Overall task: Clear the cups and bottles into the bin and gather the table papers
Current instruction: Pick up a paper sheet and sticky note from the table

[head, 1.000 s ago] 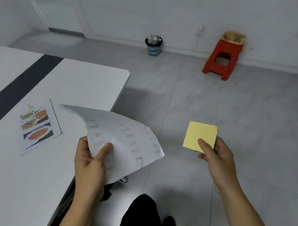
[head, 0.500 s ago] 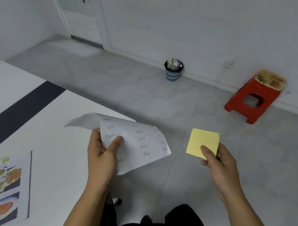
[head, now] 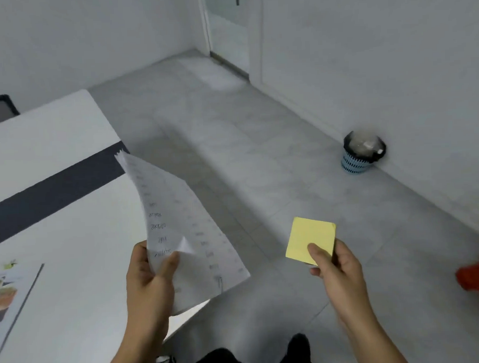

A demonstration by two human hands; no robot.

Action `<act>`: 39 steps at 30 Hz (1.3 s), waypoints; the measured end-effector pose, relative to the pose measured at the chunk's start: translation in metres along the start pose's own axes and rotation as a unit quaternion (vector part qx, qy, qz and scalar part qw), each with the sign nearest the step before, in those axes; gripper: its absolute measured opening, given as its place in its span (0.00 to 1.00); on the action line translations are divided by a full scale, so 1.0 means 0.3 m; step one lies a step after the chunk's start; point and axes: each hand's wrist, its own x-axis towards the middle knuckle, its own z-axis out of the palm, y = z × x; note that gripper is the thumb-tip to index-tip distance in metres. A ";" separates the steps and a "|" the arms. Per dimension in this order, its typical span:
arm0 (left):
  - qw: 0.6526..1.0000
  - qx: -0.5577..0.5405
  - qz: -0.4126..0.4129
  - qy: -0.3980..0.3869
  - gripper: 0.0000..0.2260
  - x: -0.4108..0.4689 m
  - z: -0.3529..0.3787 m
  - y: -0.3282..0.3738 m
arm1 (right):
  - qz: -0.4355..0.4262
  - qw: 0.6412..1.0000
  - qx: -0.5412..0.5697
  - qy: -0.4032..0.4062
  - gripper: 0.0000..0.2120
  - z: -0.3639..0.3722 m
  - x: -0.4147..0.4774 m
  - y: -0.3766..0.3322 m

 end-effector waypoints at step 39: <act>0.577 -0.225 -0.416 0.666 0.14 0.802 0.394 -0.434 | 0.004 0.619 -0.353 -0.701 0.01 1.644 1.238 -0.213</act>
